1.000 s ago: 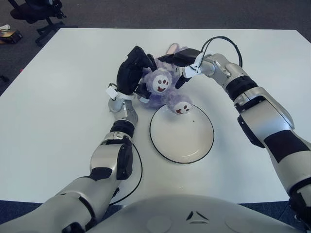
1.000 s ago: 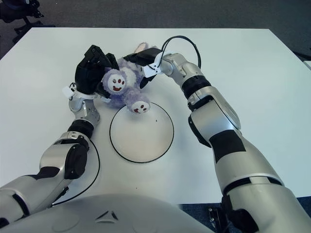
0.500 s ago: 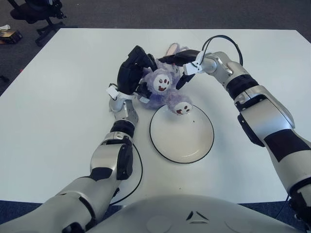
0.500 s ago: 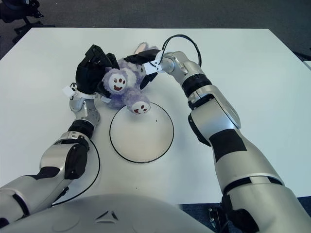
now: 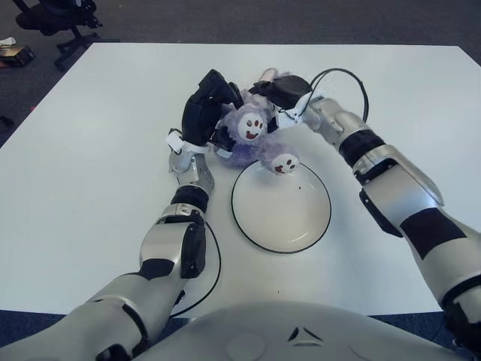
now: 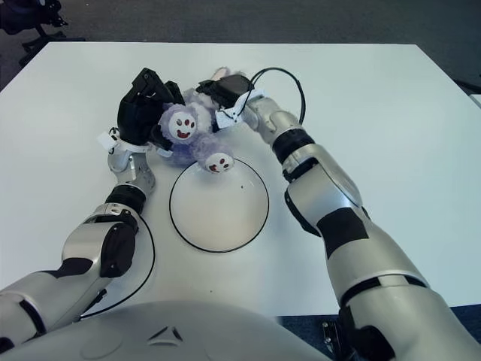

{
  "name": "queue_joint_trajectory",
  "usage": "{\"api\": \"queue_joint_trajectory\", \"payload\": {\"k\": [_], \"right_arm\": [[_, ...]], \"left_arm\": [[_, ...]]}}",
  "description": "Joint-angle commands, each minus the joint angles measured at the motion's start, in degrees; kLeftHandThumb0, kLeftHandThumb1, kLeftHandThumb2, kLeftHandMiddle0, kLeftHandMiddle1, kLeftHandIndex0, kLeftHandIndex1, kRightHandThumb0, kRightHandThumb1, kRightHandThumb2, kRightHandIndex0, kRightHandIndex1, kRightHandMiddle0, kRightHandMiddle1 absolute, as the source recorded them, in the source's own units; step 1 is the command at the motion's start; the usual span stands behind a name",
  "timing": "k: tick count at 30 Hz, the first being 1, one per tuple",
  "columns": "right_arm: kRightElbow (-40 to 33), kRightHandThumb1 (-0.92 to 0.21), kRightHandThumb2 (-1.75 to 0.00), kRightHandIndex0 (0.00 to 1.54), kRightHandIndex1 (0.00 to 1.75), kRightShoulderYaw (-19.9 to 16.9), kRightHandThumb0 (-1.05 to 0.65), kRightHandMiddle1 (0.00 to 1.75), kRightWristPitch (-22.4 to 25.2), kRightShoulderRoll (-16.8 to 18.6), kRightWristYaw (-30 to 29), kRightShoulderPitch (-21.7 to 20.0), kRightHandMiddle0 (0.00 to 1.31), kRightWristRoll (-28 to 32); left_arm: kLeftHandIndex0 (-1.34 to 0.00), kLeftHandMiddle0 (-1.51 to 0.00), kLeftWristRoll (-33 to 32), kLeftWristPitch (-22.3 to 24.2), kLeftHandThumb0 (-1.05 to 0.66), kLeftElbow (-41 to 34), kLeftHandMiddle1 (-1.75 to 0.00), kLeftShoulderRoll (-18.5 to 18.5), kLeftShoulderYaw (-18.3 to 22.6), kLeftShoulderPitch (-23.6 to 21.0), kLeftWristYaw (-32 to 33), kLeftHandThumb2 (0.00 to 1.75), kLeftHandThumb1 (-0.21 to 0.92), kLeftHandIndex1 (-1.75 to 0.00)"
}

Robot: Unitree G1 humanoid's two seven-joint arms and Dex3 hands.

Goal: Put the doll into the plate.

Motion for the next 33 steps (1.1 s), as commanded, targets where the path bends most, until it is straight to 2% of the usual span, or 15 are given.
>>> {"api": "queue_joint_trajectory", "payload": {"k": [1, 4, 9, 11, 13, 16, 17, 20, 25, 33], "right_arm": [[2.66, -0.92, -0.26, 0.43, 1.3, 1.65, 0.0, 1.47, 1.18, -0.34, -2.62, 2.87, 0.47, -1.97], [3.45, -0.92, -0.26, 0.46, 1.23, 1.93, 0.0, 1.55, 1.08, -0.57, -3.72, 2.85, 0.44, -1.64], [4.11, -0.92, -0.26, 0.45, 1.36, 2.06, 0.0, 1.43, 0.99, -0.63, -4.35, 2.86, 0.44, -1.18], [4.49, -0.91, -0.27, 0.47, 1.29, 1.71, 0.0, 1.49, 1.3, -0.69, -4.97, 3.25, 0.43, -0.78], [4.76, -0.86, -0.35, 0.5, 1.24, 1.52, 0.0, 1.55, 1.6, -0.7, -5.74, 3.51, 0.43, -0.63], [5.08, -0.8, -0.45, 0.51, 1.25, 1.49, 0.0, 1.57, 1.75, -0.71, -6.57, 3.62, 0.42, -0.61], [5.22, -0.77, -0.52, 0.5, 1.3, 1.47, 0.0, 1.57, 1.81, -0.73, -6.98, 3.67, 0.42, -0.61], [5.78, -0.59, -0.85, 0.47, 1.54, 1.35, 0.0, 1.6, 1.72, -0.93, -7.61, 3.66, 0.43, -0.47], [6.45, -0.47, -1.1, 0.45, 1.71, 0.64, 0.0, 1.68, 1.15, -1.27, -7.74, 3.7, 0.41, 0.41], [8.0, -0.41, -1.2, 0.52, 1.72, -1.9, 0.0, 1.74, -0.79, -1.64, -7.63, 4.15, 0.35, 3.26]], "left_arm": [[-0.45, -0.67, -0.88, 0.61, 0.0, 1.89, -1.74, -1.24, 0.2, 3.85, 0.15, 1.43, 0.23, -1.75], [-0.45, -0.67, -0.98, 0.59, 0.0, 1.76, -1.74, -1.29, 0.23, 3.87, 0.09, 1.43, 0.23, -1.75], [-0.45, -0.67, -1.08, 0.58, 0.0, 1.67, -1.74, -1.33, 0.24, 3.89, 0.05, 1.43, 0.22, -1.75], [-0.45, -0.67, -1.15, 0.5, 0.0, 1.6, -1.74, -1.4, 0.27, 3.92, 0.05, 1.43, 0.22, -1.75], [-0.45, -0.67, -1.18, 0.43, 0.0, 1.52, -1.74, -1.45, 0.29, 3.96, 0.09, 1.44, 0.22, -1.75], [-0.45, -0.68, -1.21, 0.39, 0.0, 1.42, -1.75, -1.46, 0.29, 4.01, 0.13, 1.44, 0.22, -1.75], [-0.46, -0.68, -1.22, 0.37, 0.0, 1.37, -1.75, -1.47, 0.28, 4.03, 0.16, 1.44, 0.22, -1.75], [-0.46, -0.68, -1.18, 0.16, 0.0, 1.25, -1.75, -1.46, 0.26, 4.09, 0.32, 1.45, 0.21, -1.75], [-0.47, -0.69, -1.09, -0.06, 0.0, 0.95, -1.75, -1.5, 0.12, 4.24, 0.57, 1.46, 0.2, -1.75], [-0.48, -0.7, -1.15, 0.0, 0.0, 0.31, -1.75, -1.57, -0.01, 4.49, 0.66, 1.48, 0.18, -1.75]]}}
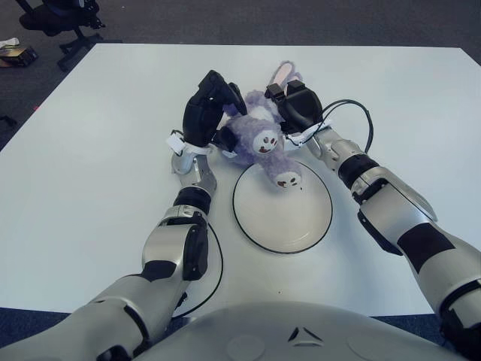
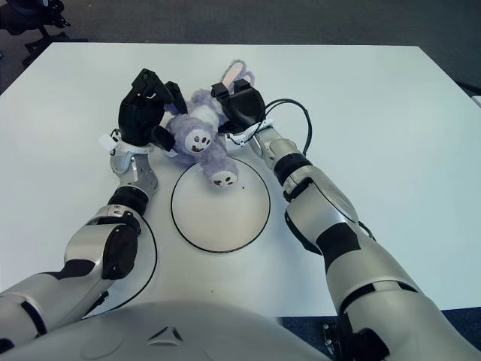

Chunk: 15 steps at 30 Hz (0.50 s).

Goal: Put the doll into the plate.

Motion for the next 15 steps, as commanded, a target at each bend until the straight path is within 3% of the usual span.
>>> {"api": "queue_joint_trajectory", "payload": {"k": [1, 11, 15], "right_arm": [[2.11, -0.41, -1.2, 0.52, 1.72, -0.4, 0.0, 1.74, 0.17, -1.4, 1.54, 2.3, 0.35, 0.55], [0.04, -0.43, -1.16, 0.55, 1.67, -2.62, 0.0, 1.75, 4.09, -2.65, 8.82, 2.12, 0.33, 2.69], [-2.84, -0.43, -1.16, 0.56, 1.65, -5.19, 0.0, 1.75, 8.11, -2.66, 14.47, 2.46, 0.33, 5.23]], "left_arm": [[-0.48, -0.7, -0.31, 0.11, 0.0, 1.63, -1.75, -0.8, 0.02, 3.88, 0.47, 1.48, 0.18, -1.75], [-0.49, -0.71, -1.04, 1.31, 0.0, 0.45, -1.75, -1.01, -0.22, 4.28, 0.21, 1.49, 0.17, -1.75], [-0.5, -0.72, -1.82, 2.6, 0.0, -0.3, -1.75, -1.26, -0.27, 4.49, 0.01, 1.51, 0.16, -1.75]]}}
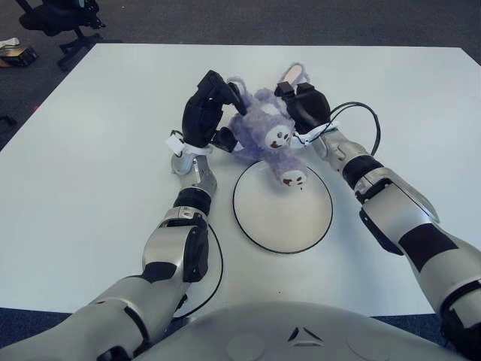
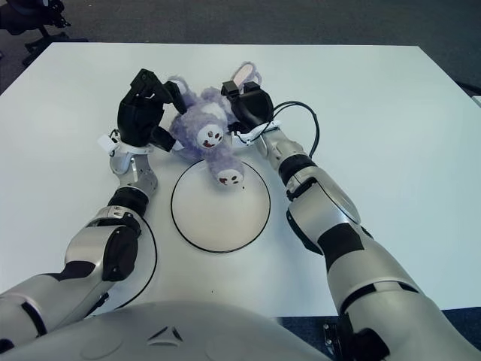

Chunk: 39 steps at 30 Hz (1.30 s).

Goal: Put the doll into the plate.

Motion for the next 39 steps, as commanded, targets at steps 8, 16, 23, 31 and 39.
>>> {"api": "queue_joint_trajectory", "payload": {"k": [8, 16, 23, 31, 39], "right_arm": [[-3.79, -0.52, -1.05, 0.45, 1.74, -2.06, 0.38, 1.75, 9.22, -1.66, 8.18, 2.68, 0.53, 1.27], [-6.45, -0.51, -1.07, 0.46, 1.75, -1.08, 0.41, 1.75, 15.55, -2.12, 11.78, 2.58, 0.56, -0.32], [-10.52, -0.49, -1.08, 0.47, 1.75, -0.16, 0.42, 1.75, 19.78, -3.52, 17.79, 2.72, 0.57, -1.49], [-14.29, -0.48, -1.09, 0.48, 1.75, -0.11, 0.42, 1.75, 24.07, -4.4, 23.1, 2.98, 0.57, -1.8], [-14.54, -0.47, -1.11, 0.49, 1.75, -0.68, 0.42, 1.75, 27.98, -3.77, 25.95, 2.37, 0.58, -1.37]], "left_arm": [[-0.52, -0.74, -2.01, 2.6, 0.0, 0.47, -1.75, -1.6, 0.34, 3.68, -0.41, 1.54, 0.13, -1.74], [-0.54, -0.74, -2.19, 2.82, 0.0, -0.13, -1.75, -2.09, 0.47, 3.92, 0.8, 1.53, 0.13, -1.73], [-0.54, -0.73, -1.1, 2.62, 0.0, -0.86, -1.75, -2.4, 0.27, 4.38, 3.49, 1.51, 0.14, -1.71], [-0.54, -0.71, 0.8, 1.47, 0.0, -1.11, -1.75, -2.28, -0.27, 4.63, 5.93, 1.48, 0.16, -1.69], [-0.56, -0.6, 8.13, -10.63, 0.0, 1.83, -1.75, -0.2, -1.41, 3.62, 8.5, 1.22, 0.32, -1.48]]}}
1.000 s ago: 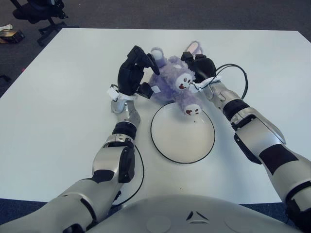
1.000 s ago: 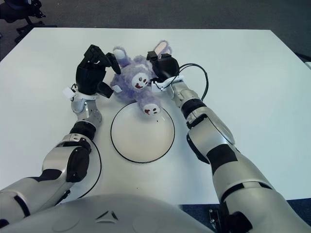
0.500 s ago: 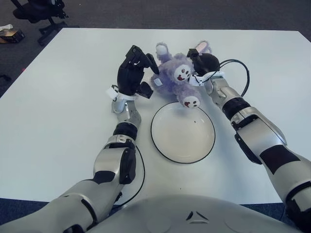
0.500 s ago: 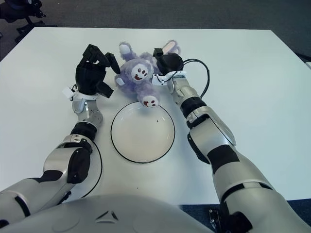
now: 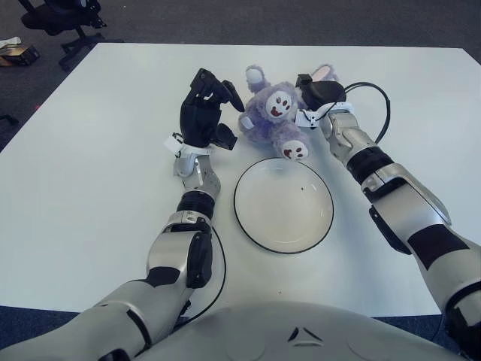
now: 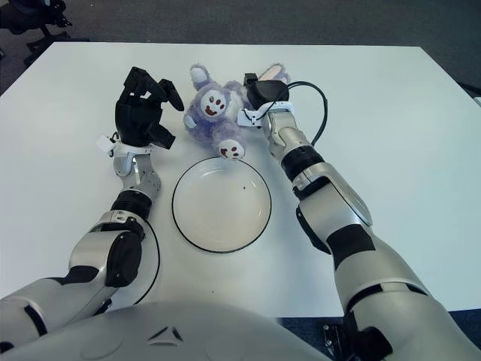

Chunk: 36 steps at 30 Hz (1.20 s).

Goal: Put the doll into the plate.

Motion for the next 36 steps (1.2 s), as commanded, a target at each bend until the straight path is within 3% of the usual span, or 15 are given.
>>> {"api": "queue_joint_trajectory", "payload": {"k": [1, 7, 14, 26, 27, 28, 30, 34, 36], "right_arm": [[0.91, -0.47, -1.12, 0.49, 1.75, -0.02, 0.42, 1.75, 2.73, -0.6, 3.15, 1.83, 0.59, -0.22], [0.06, -0.45, -1.14, 0.5, 1.75, 0.1, 0.43, 1.75, 4.42, -0.81, 6.51, 1.4, 0.61, -0.13], [-1.59, -0.43, -1.17, 0.52, 1.75, -0.28, 0.43, 1.75, 6.48, -1.39, 10.22, 0.92, 0.64, -0.03], [-12.95, -0.43, -1.16, 0.52, 1.75, -1.82, 0.43, 1.75, 14.09, -3.01, 14.6, 5.32, 0.7, -0.72], [-14.13, -0.47, -0.99, 0.66, 1.75, -1.95, 0.25, 1.75, 15.24, -2.95, 14.91, 5.77, 0.71, -0.96], [-15.72, -0.51, -0.88, 0.7, 1.75, -2.07, 0.18, 1.75, 16.66, -2.87, 15.29, 6.38, 0.71, -1.36], [-18.54, -0.71, -0.45, 0.8, 1.75, -2.28, -0.06, 1.75, 18.58, -2.92, 15.88, 7.47, 0.66, -2.01], [-23.57, -0.74, -0.45, 0.84, 1.75, -2.66, -0.3, 1.48, 20.56, -3.59, 16.54, 9.45, 0.62, -2.76], [-26.78, -0.85, -0.31, 0.79, 1.75, -3.08, -0.34, 1.43, 21.4, -4.08, 16.66, 10.77, 0.57, -3.14]], "left_arm": [[-0.55, -0.56, 3.24, -6.87, 0.0, 2.56, -1.75, 0.96, -1.02, 2.84, 0.71, 1.13, 0.39, -1.43], [-0.47, -0.42, 5.92, -15.38, -0.01, 3.08, -1.72, 1.62, -3.69, 1.94, 1.76, 0.72, 0.67, -1.3], [-0.5, -0.39, 11.78, -19.88, 0.0, 4.49, -1.72, 2.81, -3.05, 2.38, 6.24, 0.67, 0.7, -1.26], [-0.52, -0.45, 20.68, -20.14, 0.0, 4.44, -1.58, 4.5, -2.7, 3.1, 14.75, 0.58, 0.73, -1.28], [-0.51, -0.45, 21.31, -20.07, 0.0, 4.44, -1.57, 4.66, -2.75, 3.06, 15.5, 0.57, 0.73, -1.29], [-0.51, -0.46, 21.91, -20.0, 0.0, 4.45, -1.56, 4.81, -2.78, 2.99, 16.22, 0.57, 0.73, -1.29], [-0.52, -0.47, 23.03, -19.85, 0.0, 4.62, -1.51, 5.06, -2.87, 2.79, 17.59, 0.51, 0.76, -1.28], [-0.53, -0.48, 25.12, -19.57, 0.0, 4.97, -1.49, 5.39, -3.09, 2.44, 20.25, 0.47, 0.77, -1.27], [-0.53, -0.49, 26.09, -19.42, 0.0, 5.14, -1.48, 5.45, -3.16, 2.25, 21.47, 0.46, 0.78, -1.27]]}}
